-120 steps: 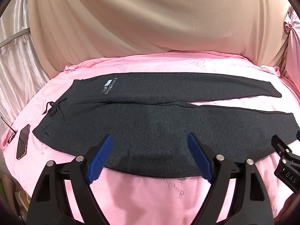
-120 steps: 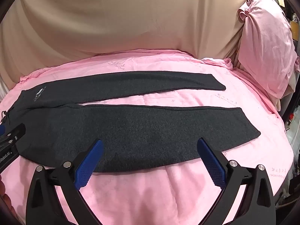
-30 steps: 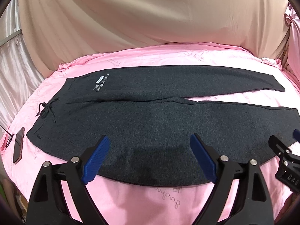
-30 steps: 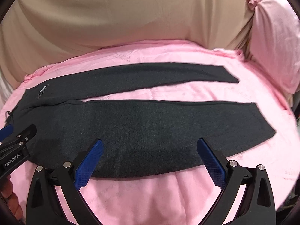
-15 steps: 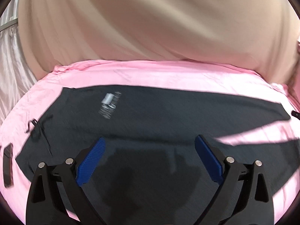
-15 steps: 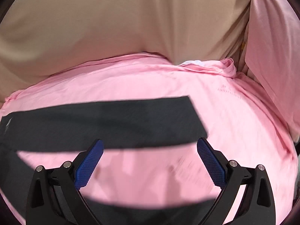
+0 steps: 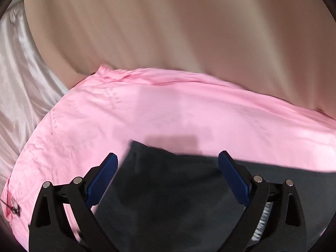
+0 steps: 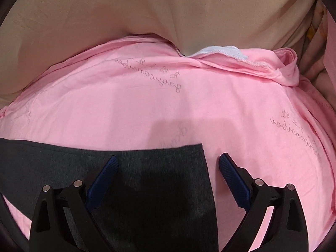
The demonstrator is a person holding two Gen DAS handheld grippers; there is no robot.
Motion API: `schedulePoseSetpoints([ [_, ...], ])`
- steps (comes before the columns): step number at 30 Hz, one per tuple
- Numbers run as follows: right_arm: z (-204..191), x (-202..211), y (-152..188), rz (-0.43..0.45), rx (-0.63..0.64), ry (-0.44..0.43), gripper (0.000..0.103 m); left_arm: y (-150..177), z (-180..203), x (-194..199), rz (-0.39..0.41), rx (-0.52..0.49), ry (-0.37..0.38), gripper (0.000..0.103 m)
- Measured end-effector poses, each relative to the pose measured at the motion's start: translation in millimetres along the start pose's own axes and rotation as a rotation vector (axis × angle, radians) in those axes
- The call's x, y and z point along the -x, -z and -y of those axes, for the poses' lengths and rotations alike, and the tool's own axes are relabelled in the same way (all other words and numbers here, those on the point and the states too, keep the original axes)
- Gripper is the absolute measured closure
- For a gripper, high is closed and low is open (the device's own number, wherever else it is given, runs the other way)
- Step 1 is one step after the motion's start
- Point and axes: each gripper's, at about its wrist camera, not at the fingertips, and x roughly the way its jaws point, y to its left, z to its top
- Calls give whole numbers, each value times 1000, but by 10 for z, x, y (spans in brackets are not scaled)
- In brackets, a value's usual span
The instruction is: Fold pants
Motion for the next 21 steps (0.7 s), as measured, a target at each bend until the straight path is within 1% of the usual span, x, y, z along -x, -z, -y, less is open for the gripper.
schedulePoseSetpoints([
  [1, -14, -15, -18, 1, 7, -8, 19, -32, -79, -111, -12, 14, -3, 9],
  [2, -39, -15, -20, 2, 14, -13, 25, -75, -181, -283, -45, 37, 12, 9],
  [3, -51, -17, -27, 0, 20, -10, 26, -93, -247, -420, -78, 59, 31, 9],
  [5, -88, 26, 3, 1, 27, -17, 36, -85, -315, -656, -138, 88, 63, 9],
  [6, -109, 43, 13, 3, 30, -22, 39, -63, -314, -728, -153, 92, 74, 9],
  [7, -114, 63, 27, 5, 32, -24, 48, -53, -299, -774, -154, 86, 82, 10],
  [8, -134, 83, 37, 5, 34, -39, 62, -38, -274, -789, -148, 75, 87, 18],
  [9, -146, 102, 50, 4, 30, -54, 70, -14, -230, -819, -148, 49, 97, 31],
  [10, -164, 122, 54, 2, 30, -61, 84, 6, -216, -845, -165, 48, 76, 51],
  [11, -175, 129, 47, 4, 35, -56, 91, 20, -220, -848, -173, 55, 60, 57],
  [12, -222, 153, 46, 8, 42, -42, 93, 17, -239, -827, -168, 62, 77, 62],
  [13, -251, 200, 71, 12, 45, -32, 94, 14, -266, -756, -158, 80, 109, 67],
  [15, -291, 312, 61, 40, 44, -19, 95, -10, -324, -558, -125, 111, 158, 76],
  [18, -269, 658, 79, 114, 33, -33, 96, -44, -389, -105, -60, 101, 195, 80],
  [21, -230, 1111, 177, 185, 31, -62, 96, 39, -476, 530, 23, 80, 246, 81],
])
